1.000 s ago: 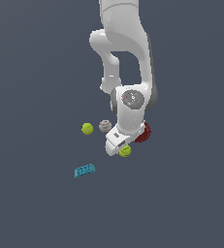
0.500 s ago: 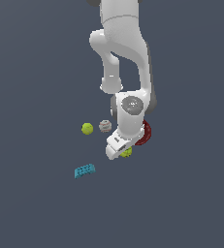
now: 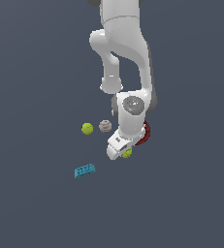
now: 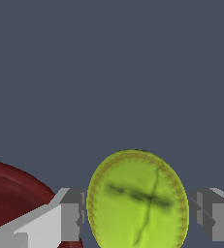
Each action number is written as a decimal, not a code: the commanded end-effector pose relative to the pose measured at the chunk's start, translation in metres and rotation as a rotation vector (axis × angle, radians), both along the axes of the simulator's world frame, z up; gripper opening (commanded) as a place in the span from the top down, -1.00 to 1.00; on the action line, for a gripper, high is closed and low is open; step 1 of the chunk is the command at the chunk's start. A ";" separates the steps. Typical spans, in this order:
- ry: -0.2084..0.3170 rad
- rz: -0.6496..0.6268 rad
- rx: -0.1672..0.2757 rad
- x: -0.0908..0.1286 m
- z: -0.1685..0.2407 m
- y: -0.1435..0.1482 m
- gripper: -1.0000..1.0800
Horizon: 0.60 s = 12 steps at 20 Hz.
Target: Pick up a designated object from a clutter of objects.
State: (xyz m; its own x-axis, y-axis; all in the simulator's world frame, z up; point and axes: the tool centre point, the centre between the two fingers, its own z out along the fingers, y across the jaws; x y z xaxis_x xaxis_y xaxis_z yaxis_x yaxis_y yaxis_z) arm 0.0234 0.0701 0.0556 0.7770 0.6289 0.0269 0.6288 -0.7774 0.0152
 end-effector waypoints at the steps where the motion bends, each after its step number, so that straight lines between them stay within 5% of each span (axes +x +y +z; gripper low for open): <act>1: 0.000 0.000 0.000 0.000 0.000 0.000 1.00; 12: 0.002 0.000 -0.001 -0.004 0.030 -0.007 1.00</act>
State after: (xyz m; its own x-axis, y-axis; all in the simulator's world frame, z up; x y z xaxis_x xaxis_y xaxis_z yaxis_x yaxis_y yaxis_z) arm 0.0194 0.0646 0.0772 0.7771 0.6290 0.0230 0.6289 -0.7774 0.0128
